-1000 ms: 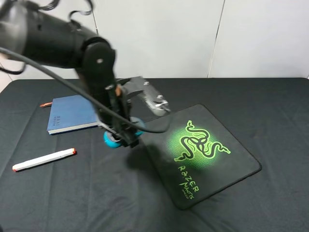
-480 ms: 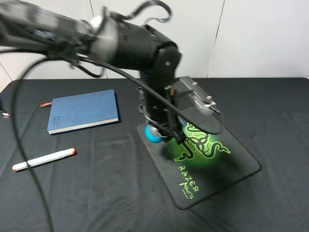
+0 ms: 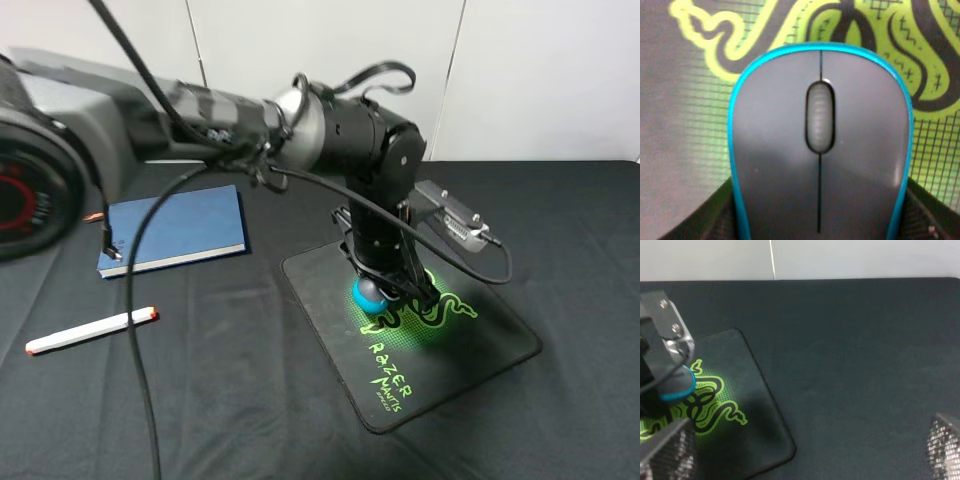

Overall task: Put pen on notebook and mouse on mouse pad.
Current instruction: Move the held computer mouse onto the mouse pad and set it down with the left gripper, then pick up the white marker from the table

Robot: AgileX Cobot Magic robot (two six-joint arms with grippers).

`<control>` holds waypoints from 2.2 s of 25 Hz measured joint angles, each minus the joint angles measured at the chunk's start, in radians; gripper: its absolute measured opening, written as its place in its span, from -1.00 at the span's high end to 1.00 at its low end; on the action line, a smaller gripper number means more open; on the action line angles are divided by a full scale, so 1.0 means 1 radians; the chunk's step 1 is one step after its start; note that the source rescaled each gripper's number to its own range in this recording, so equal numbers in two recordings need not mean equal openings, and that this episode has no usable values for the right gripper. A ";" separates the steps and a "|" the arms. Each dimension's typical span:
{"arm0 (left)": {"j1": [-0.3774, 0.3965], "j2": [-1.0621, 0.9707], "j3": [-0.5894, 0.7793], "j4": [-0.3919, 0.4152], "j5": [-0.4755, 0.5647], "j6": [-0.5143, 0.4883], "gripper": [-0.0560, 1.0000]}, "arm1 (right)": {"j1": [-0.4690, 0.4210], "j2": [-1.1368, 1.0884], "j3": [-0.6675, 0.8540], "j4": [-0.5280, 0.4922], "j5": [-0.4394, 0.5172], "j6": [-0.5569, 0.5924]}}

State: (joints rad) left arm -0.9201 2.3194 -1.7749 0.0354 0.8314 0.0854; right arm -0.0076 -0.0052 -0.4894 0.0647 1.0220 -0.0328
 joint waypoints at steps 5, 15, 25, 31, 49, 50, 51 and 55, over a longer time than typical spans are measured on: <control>0.000 0.036 -0.006 -0.026 -0.001 -0.001 0.00 | 0.000 0.000 0.000 0.000 0.000 0.000; 0.000 0.036 -0.007 -0.030 -0.001 -0.001 0.00 | 0.000 0.000 0.000 0.000 0.000 0.001; 0.000 0.036 -0.007 -0.049 0.001 -0.012 -0.95 | 0.000 0.000 0.000 0.000 0.000 0.003; 0.000 0.034 -0.007 -0.049 0.040 -0.013 -0.99 | 0.000 0.000 0.000 0.000 0.000 0.003; 0.000 -0.176 -0.007 -0.014 0.306 -0.026 -1.00 | 0.000 0.000 0.000 0.000 0.000 0.004; 0.000 -0.186 -0.007 -0.013 0.323 -0.026 -1.00 | 0.000 0.000 0.000 0.000 0.000 0.004; 0.000 -0.196 -0.007 -0.012 0.345 -0.026 -1.00 | 0.000 0.000 0.000 0.000 0.000 0.004; -0.003 -0.223 -0.007 -0.008 0.374 -0.026 -1.00 | 0.000 0.000 0.000 0.000 0.000 0.005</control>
State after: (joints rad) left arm -0.9229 2.0968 -1.7824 0.0274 1.2054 0.0589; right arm -0.0076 -0.0052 -0.4894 0.0647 1.0220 -0.0275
